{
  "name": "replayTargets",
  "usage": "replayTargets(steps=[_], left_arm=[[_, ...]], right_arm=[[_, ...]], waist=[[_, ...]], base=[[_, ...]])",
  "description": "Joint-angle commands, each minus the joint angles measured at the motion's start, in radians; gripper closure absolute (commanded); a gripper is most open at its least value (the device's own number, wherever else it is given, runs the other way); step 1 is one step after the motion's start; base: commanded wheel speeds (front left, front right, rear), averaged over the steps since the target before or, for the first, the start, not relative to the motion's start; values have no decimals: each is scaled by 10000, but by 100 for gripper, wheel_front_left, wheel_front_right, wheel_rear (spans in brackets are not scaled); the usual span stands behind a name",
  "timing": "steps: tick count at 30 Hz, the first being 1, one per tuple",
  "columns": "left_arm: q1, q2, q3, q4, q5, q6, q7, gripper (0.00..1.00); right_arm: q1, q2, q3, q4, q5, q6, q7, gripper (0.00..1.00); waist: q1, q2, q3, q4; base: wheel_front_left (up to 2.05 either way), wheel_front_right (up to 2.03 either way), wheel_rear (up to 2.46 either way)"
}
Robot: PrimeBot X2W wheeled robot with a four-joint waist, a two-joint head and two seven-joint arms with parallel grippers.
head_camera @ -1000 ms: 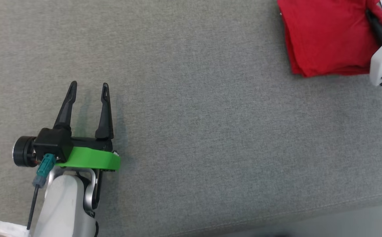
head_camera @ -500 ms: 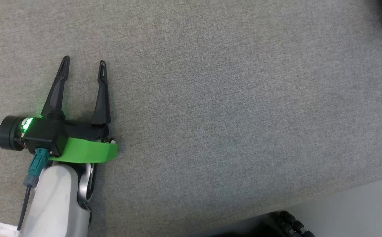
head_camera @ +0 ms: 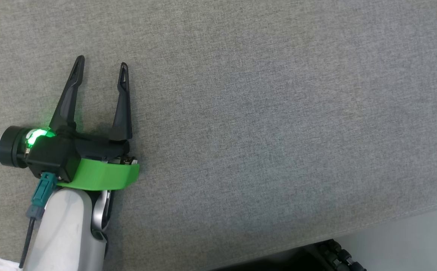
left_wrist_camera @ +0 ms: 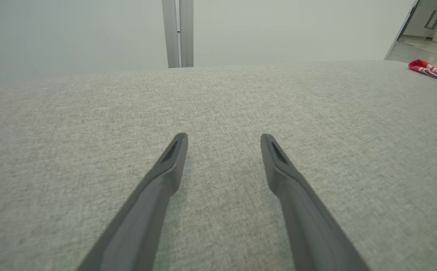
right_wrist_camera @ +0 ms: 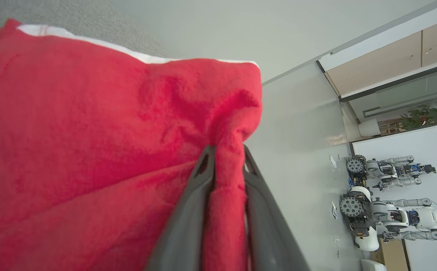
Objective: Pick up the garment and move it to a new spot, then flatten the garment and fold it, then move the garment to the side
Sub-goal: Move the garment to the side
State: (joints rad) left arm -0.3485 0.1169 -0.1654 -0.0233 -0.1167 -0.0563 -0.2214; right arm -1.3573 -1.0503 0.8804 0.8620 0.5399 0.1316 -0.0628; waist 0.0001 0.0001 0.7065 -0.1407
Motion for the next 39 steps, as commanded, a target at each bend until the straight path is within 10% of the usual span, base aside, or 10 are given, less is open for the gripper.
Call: replayTargets(steps=[1, 17, 39], left_arm=[[66, 61, -42, 361, -52, 68, 59, 0], [905, -190, 369, 1407, -815, 221, -395, 0], [2556, -281, 1233, 1640, -1151, 252, -433, 0]], right_arm=[[-74, 189, 105, 228, -170, -18, -61, 0], [89, 2171, -415, 1219, -511, -18, -1982, 0], [7507, 6101, -6609, -4235, -1976, -16, -2021, 0]], waist=[[-1, -1, -45, 23], [-1, -1, -2565, 300], [-1, -1, -5273, 1049]], base=[[0, 0, 0], [0, 0, 0], [0, 0, 0]])
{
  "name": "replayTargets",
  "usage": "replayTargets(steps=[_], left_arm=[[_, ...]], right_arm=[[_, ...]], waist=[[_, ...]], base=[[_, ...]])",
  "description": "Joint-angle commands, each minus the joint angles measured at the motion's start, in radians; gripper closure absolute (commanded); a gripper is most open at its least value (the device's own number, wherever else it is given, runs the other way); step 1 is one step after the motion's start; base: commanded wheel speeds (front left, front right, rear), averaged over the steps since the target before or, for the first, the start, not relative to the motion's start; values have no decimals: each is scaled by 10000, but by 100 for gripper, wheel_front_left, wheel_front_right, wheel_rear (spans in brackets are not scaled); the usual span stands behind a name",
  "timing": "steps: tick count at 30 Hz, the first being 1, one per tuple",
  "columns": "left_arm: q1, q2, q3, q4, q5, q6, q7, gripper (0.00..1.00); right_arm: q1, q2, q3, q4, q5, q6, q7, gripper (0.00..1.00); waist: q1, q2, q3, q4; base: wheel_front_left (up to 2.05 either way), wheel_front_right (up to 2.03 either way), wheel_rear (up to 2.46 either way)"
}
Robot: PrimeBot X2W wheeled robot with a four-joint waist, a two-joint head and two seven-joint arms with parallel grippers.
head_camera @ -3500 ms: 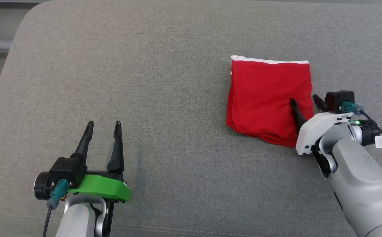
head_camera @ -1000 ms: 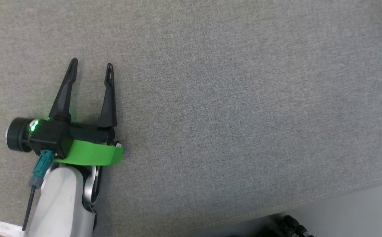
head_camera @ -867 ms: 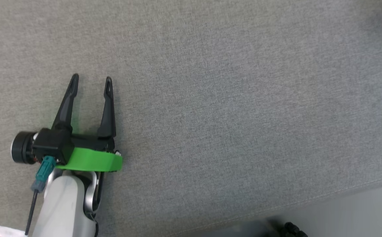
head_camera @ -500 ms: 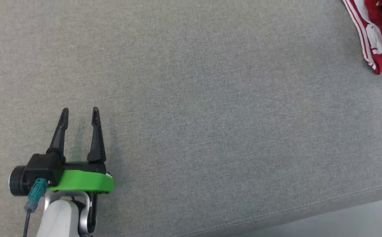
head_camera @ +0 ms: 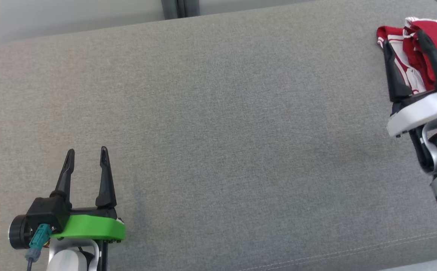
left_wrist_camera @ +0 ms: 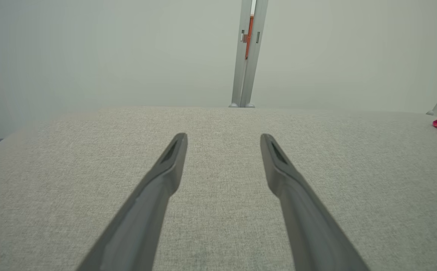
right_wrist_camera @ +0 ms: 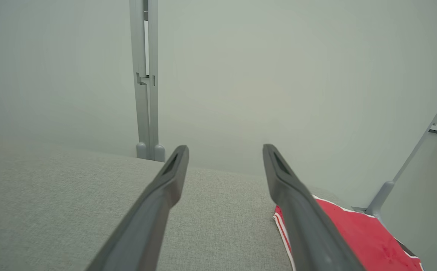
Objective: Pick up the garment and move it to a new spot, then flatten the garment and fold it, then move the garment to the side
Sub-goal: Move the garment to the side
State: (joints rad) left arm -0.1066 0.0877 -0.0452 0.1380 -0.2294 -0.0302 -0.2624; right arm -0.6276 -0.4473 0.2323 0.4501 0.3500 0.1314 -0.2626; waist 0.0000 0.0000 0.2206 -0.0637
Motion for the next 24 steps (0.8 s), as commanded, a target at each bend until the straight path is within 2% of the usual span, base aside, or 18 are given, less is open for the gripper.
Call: replayTargets(steps=[1, 4, 10, 24], left_arm=[[169, 6, 45, 41, -35, -12, -22, 0], [278, -17, 39, 146, -39, -64, -21, 0], [338, -37, 14, 408, -50, -163, -22, 0], [605, -103, 112, 895, -102, -305, -22, 0]], right_arm=[[476, 246, -352, -277, -149, -14, -23, 0], [1405, 887, -848, -740, -379, -14, -23, 0], [2708, 1729, -1285, -1462, -765, -14, -24, 0], [5352, 3067, -1777, -2580, -1152, -14, -24, 0]], waist=[[0, 0, -481, 302], [0, 0, -700, 390], [0, 0, -1060, 538], [0, 0, -1859, 901]], base=[[0, 0, 0], [0, 0, 0], [0, 0, 0], [0, 0, 0]])
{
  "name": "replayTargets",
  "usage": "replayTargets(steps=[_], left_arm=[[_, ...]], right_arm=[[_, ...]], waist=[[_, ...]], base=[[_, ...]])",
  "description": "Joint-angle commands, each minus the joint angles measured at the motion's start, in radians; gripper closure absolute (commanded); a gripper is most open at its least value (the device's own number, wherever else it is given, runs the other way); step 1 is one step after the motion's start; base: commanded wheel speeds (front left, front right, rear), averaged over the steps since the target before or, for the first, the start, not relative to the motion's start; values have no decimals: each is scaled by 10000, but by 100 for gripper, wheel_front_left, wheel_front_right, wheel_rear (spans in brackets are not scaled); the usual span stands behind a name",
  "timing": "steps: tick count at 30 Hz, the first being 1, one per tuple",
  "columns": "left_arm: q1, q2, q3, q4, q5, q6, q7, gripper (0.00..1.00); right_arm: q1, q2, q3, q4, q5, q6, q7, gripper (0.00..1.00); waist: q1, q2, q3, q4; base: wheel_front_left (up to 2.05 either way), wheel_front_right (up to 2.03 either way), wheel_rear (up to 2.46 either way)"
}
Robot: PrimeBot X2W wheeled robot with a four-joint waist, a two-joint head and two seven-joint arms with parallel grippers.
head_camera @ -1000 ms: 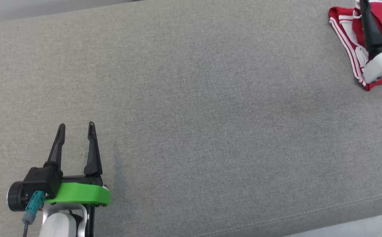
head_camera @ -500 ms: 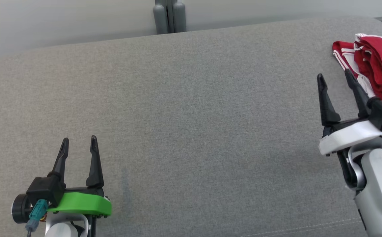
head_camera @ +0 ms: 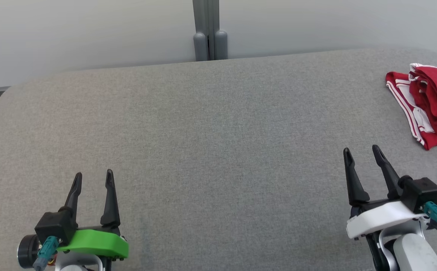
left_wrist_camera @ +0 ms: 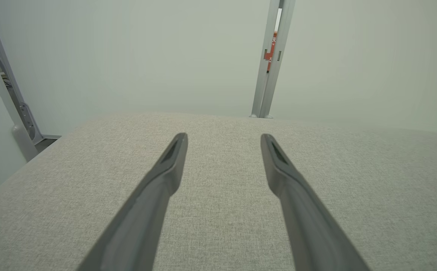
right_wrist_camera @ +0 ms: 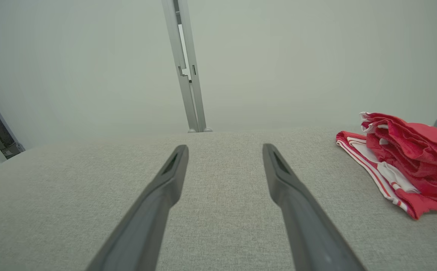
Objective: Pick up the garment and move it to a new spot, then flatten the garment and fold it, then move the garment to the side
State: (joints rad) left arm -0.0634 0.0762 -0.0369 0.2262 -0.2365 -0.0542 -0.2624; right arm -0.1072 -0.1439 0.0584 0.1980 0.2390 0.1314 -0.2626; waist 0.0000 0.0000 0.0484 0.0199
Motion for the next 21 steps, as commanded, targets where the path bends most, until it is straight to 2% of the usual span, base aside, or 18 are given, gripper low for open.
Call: replayTargets(steps=[1, 10, 21], left_arm=[[211, 27, 62, 44, -32, -66, -22, 0], [406, 96, 186, 271, -8, -64, -21, 0], [339, 76, 253, 399, -7, -100, -23, 0]], right_arm=[[285, 92, -67, -118, -33, -14, -24, 0], [978, 435, -153, -422, -322, -15, -24, 0], [1011, 578, -109, -408, -481, -15, -24, 0]], waist=[[0, 0, -185, 71], [0, 0, -357, 110], [0, 0, -360, 141]], base=[[0, 0, 0], [0, 0, 0], [0, 0, 0]])
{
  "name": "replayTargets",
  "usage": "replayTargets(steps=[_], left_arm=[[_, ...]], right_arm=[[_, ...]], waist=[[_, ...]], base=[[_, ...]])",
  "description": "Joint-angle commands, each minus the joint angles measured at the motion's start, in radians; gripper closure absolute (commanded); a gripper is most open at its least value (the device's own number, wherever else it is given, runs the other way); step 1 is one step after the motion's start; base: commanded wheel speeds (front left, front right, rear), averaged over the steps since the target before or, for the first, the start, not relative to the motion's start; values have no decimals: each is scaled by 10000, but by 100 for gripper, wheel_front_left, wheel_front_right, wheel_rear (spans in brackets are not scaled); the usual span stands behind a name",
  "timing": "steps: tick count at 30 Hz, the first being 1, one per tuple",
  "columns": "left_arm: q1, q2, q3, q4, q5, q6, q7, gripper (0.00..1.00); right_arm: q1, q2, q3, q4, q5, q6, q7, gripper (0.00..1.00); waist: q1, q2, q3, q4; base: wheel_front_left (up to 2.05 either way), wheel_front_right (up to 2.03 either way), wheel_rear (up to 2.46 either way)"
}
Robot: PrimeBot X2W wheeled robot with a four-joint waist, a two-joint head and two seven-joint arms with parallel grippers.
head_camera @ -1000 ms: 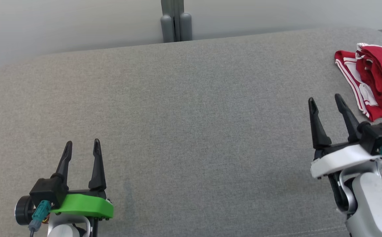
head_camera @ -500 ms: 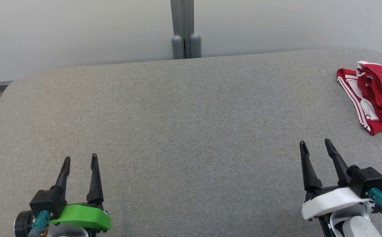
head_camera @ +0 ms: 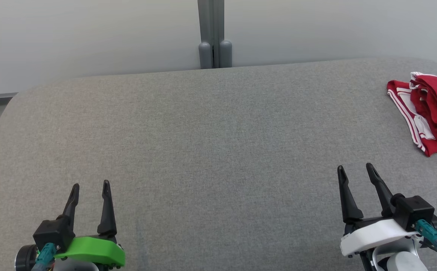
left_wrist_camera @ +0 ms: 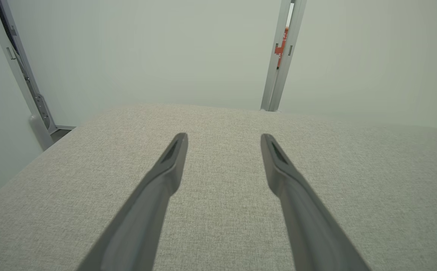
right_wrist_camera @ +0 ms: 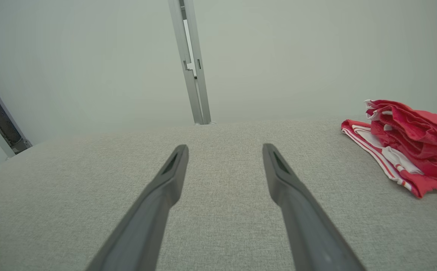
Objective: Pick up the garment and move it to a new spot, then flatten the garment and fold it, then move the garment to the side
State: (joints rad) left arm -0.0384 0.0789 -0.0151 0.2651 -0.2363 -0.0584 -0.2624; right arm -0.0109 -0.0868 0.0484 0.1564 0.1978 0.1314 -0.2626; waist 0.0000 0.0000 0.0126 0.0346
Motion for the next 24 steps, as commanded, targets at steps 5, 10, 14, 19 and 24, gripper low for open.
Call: replayTargets(steps=[5, 10, 14, 19, 24], left_arm=[[113, 26, 56, 52, -38, -72, -23, 0], [47, -66, 31, 327, -83, -49, 78, 100], [9, -92, 125, 469, -594, -75, 277, 100], [-41, -105, 206, 416, -1498, -122, 518, 100], [-76, -117, 266, 343, -2386, -165, 732, 100]], right_arm=[[37, 29, 48, 66, -74, -15, -24, 0], [116, 87, 64, 304, 50, 0, 20, 100], [143, 114, 20, 418, 618, 0, 151, 100], [59, 105, -68, 450, 1572, -1, 379, 100], [-29, 102, -156, 481, 2501, -1, 603, 100]], waist=[[0, 0, -30, -30], [0, 0, -38, -35], [0, 0, -40, -43], [0, 0, -42, -54], [0, 0, -45, -67]], base=[[0, 0, 0], [0, 0, 0], [0, 0, 0], [0, 0, 0], [0, 0, 0]])
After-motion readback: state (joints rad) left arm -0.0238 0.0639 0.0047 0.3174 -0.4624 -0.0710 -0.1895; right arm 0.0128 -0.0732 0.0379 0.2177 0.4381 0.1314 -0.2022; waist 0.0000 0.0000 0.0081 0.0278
